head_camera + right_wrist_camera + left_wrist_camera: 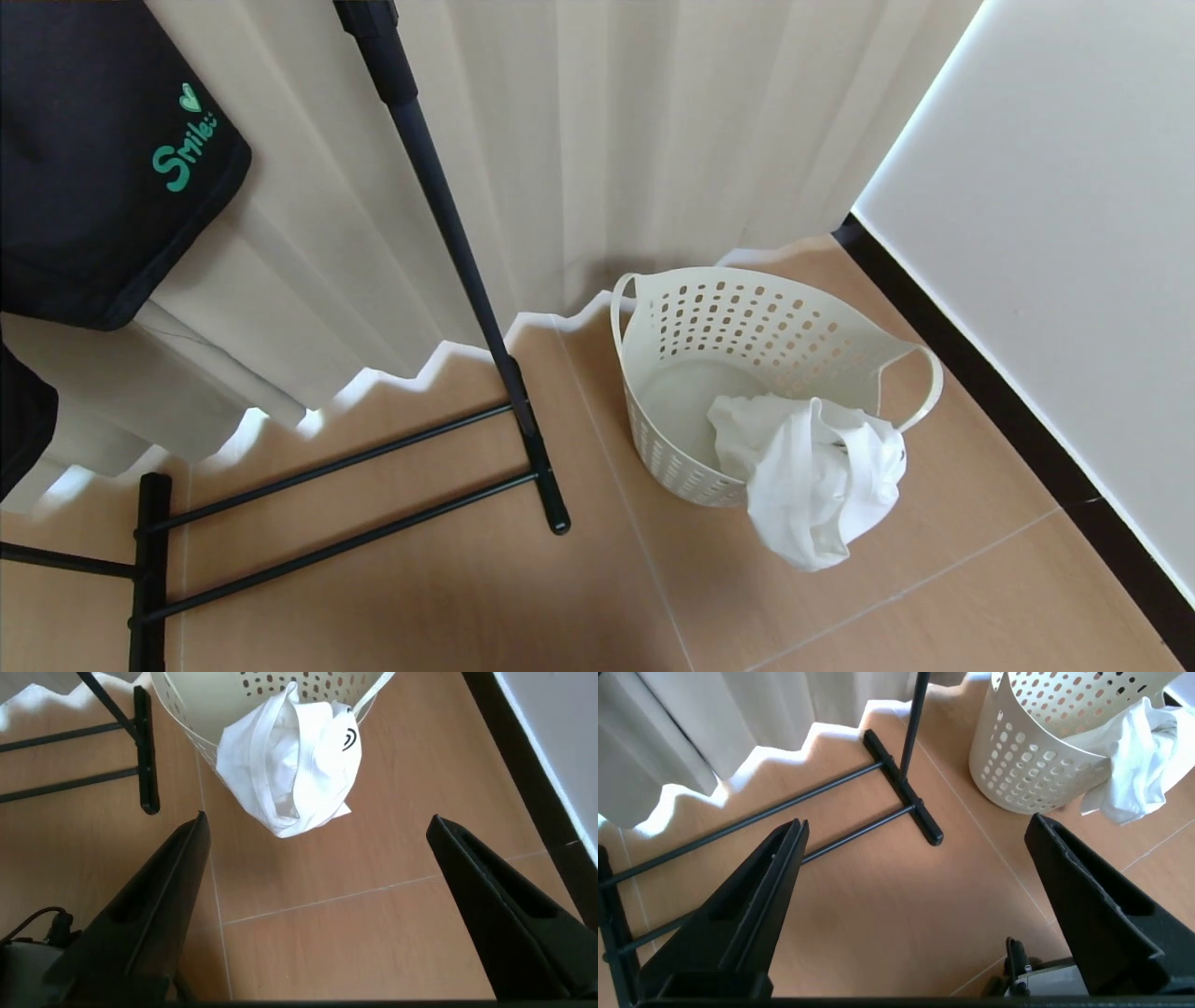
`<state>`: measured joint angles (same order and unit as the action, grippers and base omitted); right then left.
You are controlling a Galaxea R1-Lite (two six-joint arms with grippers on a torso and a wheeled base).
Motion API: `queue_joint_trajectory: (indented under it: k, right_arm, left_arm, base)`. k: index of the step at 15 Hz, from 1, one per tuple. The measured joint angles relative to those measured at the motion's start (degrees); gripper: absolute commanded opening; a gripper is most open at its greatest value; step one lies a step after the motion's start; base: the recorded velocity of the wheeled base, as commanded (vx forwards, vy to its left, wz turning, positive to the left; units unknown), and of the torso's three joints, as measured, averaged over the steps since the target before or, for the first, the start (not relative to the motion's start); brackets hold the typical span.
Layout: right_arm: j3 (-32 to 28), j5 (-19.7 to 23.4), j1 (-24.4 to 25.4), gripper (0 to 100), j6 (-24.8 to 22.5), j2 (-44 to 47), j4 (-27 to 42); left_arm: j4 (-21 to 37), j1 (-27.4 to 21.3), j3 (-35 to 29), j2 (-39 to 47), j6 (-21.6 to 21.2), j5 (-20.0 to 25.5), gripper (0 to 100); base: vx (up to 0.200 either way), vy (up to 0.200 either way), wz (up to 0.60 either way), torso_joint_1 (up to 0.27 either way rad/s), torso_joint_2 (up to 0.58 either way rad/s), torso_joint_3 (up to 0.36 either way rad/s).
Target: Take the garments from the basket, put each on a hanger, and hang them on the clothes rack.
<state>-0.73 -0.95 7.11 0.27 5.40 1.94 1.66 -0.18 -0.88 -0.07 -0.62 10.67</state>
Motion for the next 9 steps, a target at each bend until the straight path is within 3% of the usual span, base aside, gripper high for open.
queue_joint_trajectory:
  k: [5,9]
  right_arm:
    - [-0.3,-0.3,1.0,100,-1.1,6.4,0.6]
    - [-3.8,-0.2,1.9,100,-2.2,21.9,-5.1]
  left_arm:
    - [0.0,-0.1,0.0,0.0,0.0,0.0,100]
    - [0.0,0.0,0.0,0.0,-0.1,0.0,100]
  base:
    - [0.000,0.000,0.00,0.000,0.00,0.000]
    - [0.000,0.000,0.00,0.000,0.00,0.000]
